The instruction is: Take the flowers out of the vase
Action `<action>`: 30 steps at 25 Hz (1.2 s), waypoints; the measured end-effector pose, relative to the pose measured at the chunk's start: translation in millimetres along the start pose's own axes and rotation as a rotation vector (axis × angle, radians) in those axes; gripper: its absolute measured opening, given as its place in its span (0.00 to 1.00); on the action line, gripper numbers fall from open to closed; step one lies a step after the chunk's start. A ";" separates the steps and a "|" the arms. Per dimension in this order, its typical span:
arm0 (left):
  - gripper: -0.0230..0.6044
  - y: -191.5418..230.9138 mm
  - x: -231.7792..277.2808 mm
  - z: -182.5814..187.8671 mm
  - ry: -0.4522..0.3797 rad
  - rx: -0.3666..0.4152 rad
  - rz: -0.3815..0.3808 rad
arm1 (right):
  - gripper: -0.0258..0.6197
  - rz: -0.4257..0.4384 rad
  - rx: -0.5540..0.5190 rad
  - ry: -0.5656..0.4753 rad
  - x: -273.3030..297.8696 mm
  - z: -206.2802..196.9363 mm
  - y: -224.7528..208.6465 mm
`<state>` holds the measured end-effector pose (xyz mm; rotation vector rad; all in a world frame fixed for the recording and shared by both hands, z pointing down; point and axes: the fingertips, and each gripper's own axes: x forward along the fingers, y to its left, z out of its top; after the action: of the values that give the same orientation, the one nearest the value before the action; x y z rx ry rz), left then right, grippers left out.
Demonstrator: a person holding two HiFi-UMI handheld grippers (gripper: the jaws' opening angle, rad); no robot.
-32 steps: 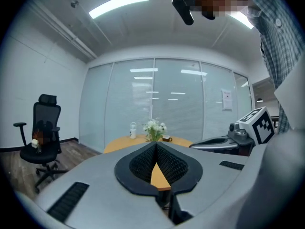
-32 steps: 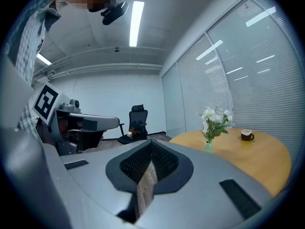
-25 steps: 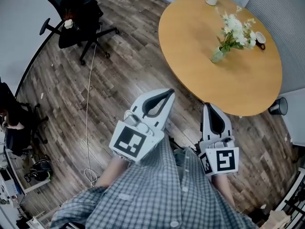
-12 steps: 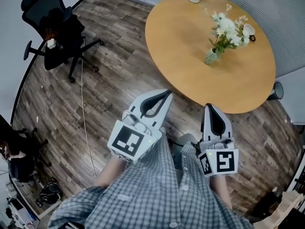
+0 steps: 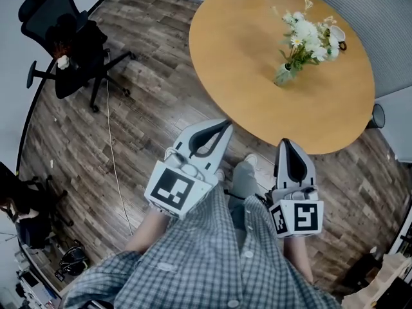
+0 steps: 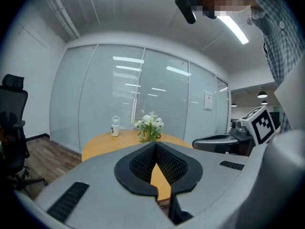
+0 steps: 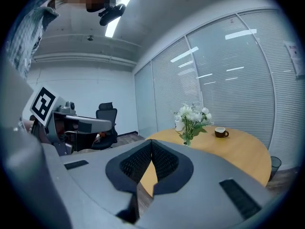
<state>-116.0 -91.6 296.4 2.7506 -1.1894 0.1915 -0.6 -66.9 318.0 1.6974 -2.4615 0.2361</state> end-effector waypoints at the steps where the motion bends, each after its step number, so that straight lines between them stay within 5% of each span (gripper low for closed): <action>1: 0.05 0.2 4.6 -0.2 0.003 0.000 0.002 | 0.05 0.001 0.001 0.000 3.1 0.0 -4.5; 14: 0.05 -5.1 92.9 13.5 0.006 -0.013 0.017 | 0.05 0.047 -0.024 0.012 38.7 14.0 -76.6; 21: 0.05 -0.9 140.9 15.5 -0.015 -0.059 0.111 | 0.05 0.067 -0.011 0.030 47.9 13.8 -124.6; 30: 0.05 9.0 199.9 -10.1 0.057 -0.002 0.178 | 0.05 0.085 0.007 0.063 57.2 5.3 -175.1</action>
<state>12.7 -238.5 341.2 2.6173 -1.4182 0.2845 142.9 -181.5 333.0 1.5644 -2.4929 0.3032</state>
